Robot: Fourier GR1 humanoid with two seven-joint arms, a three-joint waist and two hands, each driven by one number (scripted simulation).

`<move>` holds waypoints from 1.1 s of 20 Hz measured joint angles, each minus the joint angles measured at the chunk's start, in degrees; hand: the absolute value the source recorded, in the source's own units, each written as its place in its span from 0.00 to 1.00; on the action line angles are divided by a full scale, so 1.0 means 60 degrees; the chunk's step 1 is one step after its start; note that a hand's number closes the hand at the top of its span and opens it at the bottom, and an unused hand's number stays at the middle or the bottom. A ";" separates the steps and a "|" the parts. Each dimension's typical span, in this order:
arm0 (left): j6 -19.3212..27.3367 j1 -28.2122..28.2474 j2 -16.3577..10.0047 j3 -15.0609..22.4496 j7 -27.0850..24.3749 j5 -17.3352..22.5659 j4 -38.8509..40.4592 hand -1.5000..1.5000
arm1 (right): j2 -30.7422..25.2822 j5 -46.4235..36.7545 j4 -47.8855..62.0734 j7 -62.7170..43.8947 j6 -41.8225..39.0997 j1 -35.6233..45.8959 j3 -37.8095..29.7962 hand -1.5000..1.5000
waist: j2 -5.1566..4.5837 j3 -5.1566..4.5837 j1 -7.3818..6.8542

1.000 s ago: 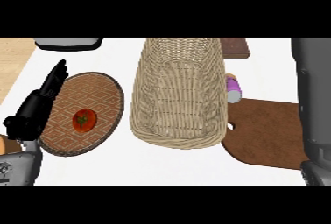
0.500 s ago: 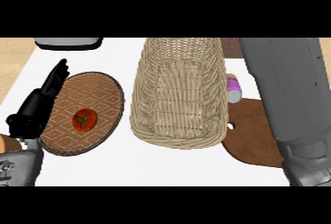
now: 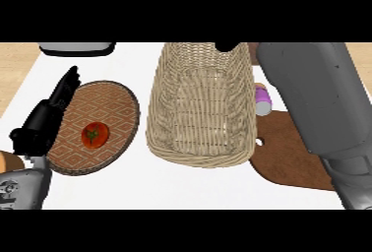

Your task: Pick the can from the cutting board and place it in the basket

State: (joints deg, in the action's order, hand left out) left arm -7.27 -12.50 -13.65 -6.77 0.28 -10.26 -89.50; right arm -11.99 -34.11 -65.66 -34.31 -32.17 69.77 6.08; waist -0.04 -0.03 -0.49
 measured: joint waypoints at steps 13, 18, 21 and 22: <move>-0.0046 0.0095 0.0014 -0.0072 -0.0164 -0.0033 0.0035 0.50 | 0.0569 0.0574 0.0571 0.0600 0.0117 -0.0104 -0.0898 0.00 | 0.0000 0.0004 -0.0011; -0.0083 -0.0051 -0.0038 -0.0114 0.0016 -0.0003 -0.0014 0.50 | 0.0865 0.1127 0.0428 0.0297 0.1595 0.0012 -0.2256 0.00 | 0.0001 0.0007 0.0009; -0.0070 -0.0020 -0.0024 -0.0126 -0.0161 -0.0026 0.0143 0.50 | 0.0827 0.1232 0.0334 0.0160 0.2652 0.0038 -0.2987 0.00 | -0.0009 0.0005 0.0030; -0.0053 0.0073 0.0024 -0.0064 -0.0161 -0.0061 0.0043 0.50 | 0.0687 0.1295 0.0361 0.0122 0.2888 0.0070 -0.3265 0.00 | -0.0006 0.0005 0.0013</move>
State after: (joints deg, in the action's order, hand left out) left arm -7.59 -12.06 -13.50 -7.15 -0.69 -10.62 -89.24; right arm -7.87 -26.34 -63.50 -33.58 -14.85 70.19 -13.51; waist -0.07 0.00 -0.41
